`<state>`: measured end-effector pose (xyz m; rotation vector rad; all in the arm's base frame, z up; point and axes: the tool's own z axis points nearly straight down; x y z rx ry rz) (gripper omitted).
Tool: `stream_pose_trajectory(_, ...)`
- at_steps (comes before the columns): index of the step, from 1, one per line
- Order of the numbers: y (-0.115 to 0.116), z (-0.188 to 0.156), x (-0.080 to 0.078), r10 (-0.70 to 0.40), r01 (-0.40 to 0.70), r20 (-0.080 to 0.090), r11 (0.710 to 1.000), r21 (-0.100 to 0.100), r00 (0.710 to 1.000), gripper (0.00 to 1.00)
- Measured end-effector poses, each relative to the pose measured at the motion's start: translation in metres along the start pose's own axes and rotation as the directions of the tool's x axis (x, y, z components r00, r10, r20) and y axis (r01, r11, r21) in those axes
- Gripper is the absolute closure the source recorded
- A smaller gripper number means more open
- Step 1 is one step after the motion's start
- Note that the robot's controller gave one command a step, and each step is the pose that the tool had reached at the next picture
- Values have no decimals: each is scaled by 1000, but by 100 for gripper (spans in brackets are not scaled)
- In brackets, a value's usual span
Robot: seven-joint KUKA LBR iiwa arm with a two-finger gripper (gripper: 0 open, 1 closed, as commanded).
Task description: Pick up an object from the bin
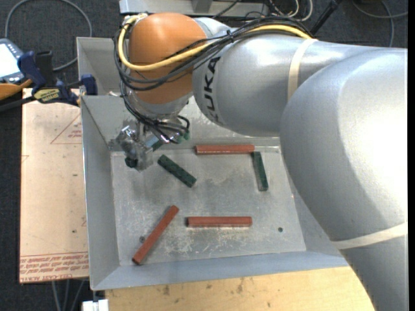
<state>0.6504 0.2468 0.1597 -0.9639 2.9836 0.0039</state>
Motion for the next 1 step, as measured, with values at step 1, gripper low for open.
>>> stream_pose_trajectory(1,0,-38,-2,2,-2,3,1000,1,1000,100)
